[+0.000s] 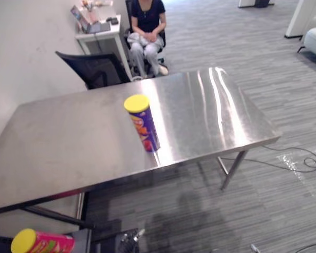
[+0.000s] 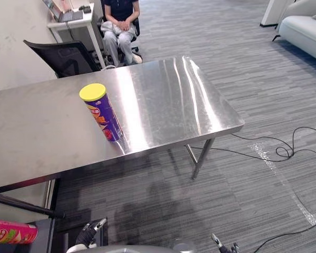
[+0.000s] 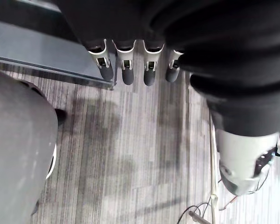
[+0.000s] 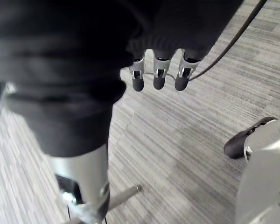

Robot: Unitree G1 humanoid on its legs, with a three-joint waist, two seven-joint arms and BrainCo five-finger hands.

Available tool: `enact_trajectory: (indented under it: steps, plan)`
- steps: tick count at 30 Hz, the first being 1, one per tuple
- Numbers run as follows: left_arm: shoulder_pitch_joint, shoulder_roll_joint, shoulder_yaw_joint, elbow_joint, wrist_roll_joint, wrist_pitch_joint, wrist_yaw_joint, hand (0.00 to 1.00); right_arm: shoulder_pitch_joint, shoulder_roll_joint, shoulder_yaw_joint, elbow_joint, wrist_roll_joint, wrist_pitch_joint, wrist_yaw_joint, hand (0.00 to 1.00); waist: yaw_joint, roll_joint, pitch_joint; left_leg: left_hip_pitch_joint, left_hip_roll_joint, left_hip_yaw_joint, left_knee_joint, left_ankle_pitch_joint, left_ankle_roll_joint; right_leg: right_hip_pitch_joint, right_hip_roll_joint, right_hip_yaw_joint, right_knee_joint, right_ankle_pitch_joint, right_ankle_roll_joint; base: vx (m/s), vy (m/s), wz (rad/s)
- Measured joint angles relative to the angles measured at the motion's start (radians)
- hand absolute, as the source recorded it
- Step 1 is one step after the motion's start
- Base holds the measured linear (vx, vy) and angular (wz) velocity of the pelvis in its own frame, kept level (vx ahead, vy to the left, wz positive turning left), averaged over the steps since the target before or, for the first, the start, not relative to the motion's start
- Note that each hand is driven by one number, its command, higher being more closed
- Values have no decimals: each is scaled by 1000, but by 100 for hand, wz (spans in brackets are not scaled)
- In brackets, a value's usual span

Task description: Put the gum and the chips on the shelf.

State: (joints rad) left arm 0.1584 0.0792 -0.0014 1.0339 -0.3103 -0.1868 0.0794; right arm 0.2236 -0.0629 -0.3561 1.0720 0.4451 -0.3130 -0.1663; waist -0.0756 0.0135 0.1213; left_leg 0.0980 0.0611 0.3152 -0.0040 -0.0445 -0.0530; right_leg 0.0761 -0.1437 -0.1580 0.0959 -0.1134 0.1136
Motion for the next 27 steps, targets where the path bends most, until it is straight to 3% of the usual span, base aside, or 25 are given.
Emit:
enact_trajectory:
  steps: [3,9,15,21,27]
  plan:
    - [8,4,10,-13,0,1,0,0,-8,1,-56,-15,39,-10,-56,0,8,-8,-4,10,-10,0,-61,33,10,-5,-13,-46,-26,-3,1,-127,33,-1]
    - [56,27,59,-67,1,13,0,0,-18,-52,-276,-302,114,-29,-171,0,25,-27,-17,6,-28,-16,-97,49,11,-10,-35,-92,-31,3,11,-31,48,4]
    - [123,42,89,-109,11,26,0,0,-113,-198,-343,-734,14,-45,-224,0,25,-42,-46,-8,-43,-26,-91,47,25,-19,-45,-104,-31,35,31,101,37,5]
    - [128,40,100,-153,49,34,-7,0,-236,-262,-235,-1052,-112,-12,-82,0,27,-56,-49,-9,-39,-29,-91,43,25,-19,-40,-107,-31,38,29,72,4,-1]
    - [127,29,149,-156,75,37,-4,0,-333,-348,-68,-1182,-138,4,76,0,36,-79,-56,-8,-39,-35,-91,35,27,-15,-39,-110,-31,38,29,7,3,1]
